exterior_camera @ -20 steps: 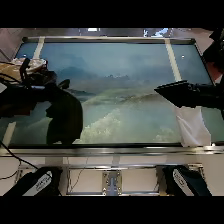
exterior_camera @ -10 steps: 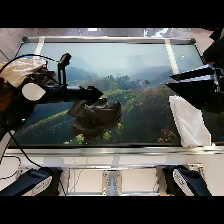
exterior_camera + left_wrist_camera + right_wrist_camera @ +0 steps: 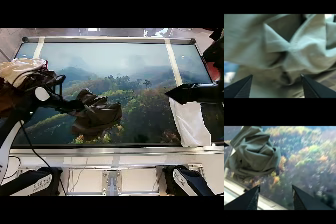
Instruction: Fold the shirts.
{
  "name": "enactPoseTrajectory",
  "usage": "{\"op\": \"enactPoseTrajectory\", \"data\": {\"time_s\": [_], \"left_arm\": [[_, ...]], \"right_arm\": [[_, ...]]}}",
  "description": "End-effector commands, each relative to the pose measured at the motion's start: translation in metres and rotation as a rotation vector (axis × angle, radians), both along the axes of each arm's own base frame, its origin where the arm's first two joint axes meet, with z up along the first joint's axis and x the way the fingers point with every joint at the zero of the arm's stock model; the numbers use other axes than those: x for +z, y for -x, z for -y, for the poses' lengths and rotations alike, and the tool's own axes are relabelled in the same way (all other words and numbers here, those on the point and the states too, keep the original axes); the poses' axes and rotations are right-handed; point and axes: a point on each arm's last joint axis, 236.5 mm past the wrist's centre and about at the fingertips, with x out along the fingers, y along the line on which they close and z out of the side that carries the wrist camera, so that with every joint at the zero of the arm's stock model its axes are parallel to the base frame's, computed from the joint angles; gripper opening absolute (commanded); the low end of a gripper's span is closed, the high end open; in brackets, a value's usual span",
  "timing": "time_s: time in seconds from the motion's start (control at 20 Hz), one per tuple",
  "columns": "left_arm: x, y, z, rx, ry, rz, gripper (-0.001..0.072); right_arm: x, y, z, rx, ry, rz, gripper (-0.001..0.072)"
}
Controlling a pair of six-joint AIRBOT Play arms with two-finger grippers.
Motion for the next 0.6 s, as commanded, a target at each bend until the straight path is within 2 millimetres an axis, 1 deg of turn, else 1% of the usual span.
{"op": "enactPoseTrajectory", "data": {"time_s": [0.0,0.05,0.15,0.25,0.3,0.4,0.45,0.5,0.55], "left_arm": [[-0.016,-0.008,0.05,-0.001,0.166,-0.019,0.0707],[-0.021,-0.013,0.058,0.005,0.172,-0.011,0.0708],[-0.036,-0.013,0.07,0.002,0.17,-0.031,0.0708],[-0.05,-0.013,0.077,0.012,0.175,-0.055,0.0708],[-0.054,-0.014,0.078,0.023,0.185,-0.067,0.0708],[-0.057,-0.016,0.08,0.041,0.196,-0.074,0.0707],[-0.057,-0.019,0.079,0.048,0.196,-0.065,0.0687],[-0.056,-0.022,0.08,0.058,0.203,-0.058,0.0403],[-0.054,-0.023,0.082,0.068,0.215,-0.055,0.0027]], "right_arm": [[-0.064,-0.005,-0.007,-0.043,-0.093,-0.165,0.0444],[-0.075,-0.005,-0.006,-0.054,-0.1,-0.188,0.0444],[-0.083,-0.008,-0.004,-0.077,-0.104,-0.188,0.0444],[-0.08,-0.018,-0.001,-0.103,-0.105,-0.154,0.0445],[-0.079,-0.022,0.001,-0.117,-0.105,-0.138,0.0444],[-0.077,-0.029,0.003,-0.138,-0.105,-0.112,0.0444],[-0.076,-0.031,0.004,-0.144,-0.106,-0.105,0.0444],[-0.076,-0.032,0.005,-0.148,-0.105,-0.1,0.0444],[-0.075,-0.034,0.005,-0.153,-0.107,-0.094,0.0444]]}}
